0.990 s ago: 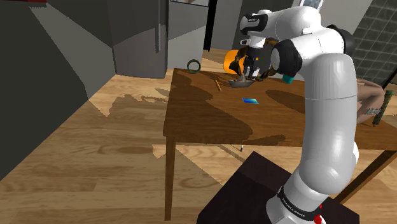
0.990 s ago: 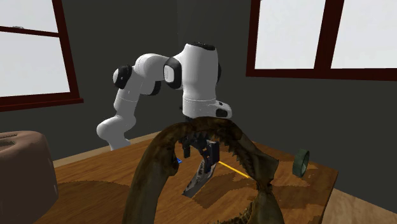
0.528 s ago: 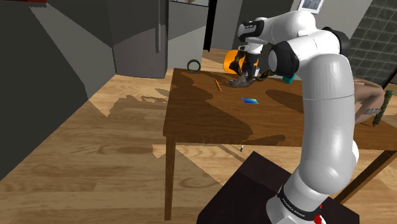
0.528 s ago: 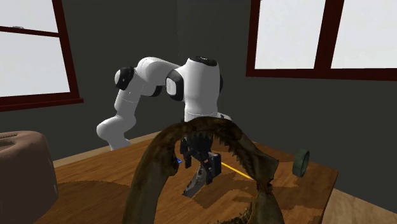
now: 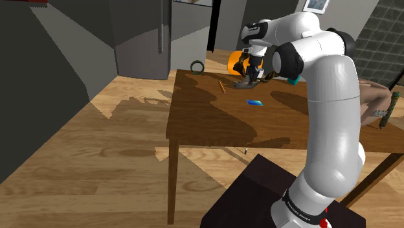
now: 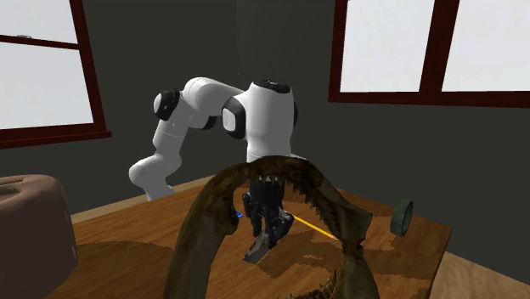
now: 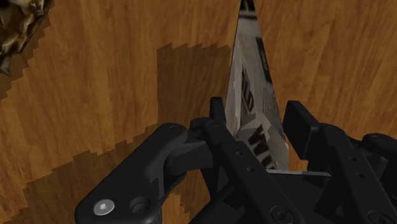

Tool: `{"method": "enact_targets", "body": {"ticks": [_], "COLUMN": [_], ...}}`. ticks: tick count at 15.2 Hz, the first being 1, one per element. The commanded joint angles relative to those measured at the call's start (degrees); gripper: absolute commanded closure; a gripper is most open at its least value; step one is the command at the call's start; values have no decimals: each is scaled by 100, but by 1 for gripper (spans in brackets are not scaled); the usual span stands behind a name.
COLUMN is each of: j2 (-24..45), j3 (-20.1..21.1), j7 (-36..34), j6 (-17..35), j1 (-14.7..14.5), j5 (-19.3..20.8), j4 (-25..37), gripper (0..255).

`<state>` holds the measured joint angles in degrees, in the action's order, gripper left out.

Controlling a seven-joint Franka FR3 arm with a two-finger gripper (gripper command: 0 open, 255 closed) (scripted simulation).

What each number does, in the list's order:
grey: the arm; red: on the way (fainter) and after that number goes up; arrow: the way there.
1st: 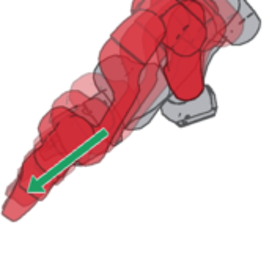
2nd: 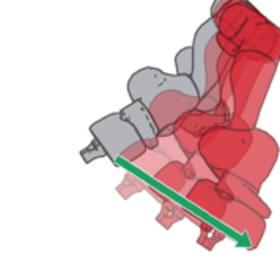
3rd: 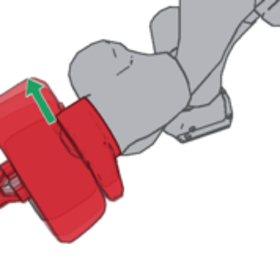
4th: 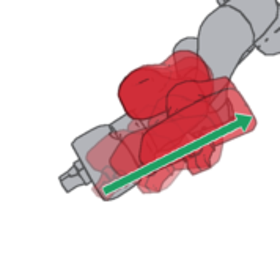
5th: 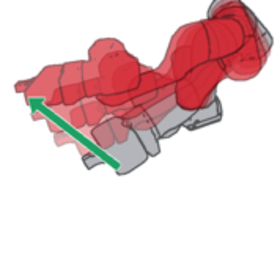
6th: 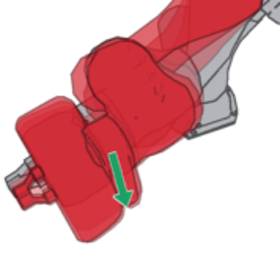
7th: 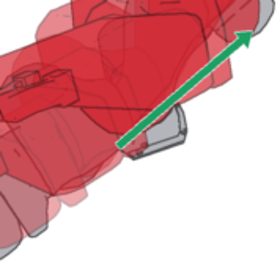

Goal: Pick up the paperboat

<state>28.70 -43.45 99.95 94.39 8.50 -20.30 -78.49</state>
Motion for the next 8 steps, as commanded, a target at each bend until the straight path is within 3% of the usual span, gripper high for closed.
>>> {"method": "enact_targets", "body": {"ticks": [1, 8], "j2": [4, 4], "j3": [4, -5], "j7": [0, -34], "j6": [0, -303], "j1": [-2, 67], "j5": [-2, 7], "j4": [-5, 314], "gripper": [255, 255]}}
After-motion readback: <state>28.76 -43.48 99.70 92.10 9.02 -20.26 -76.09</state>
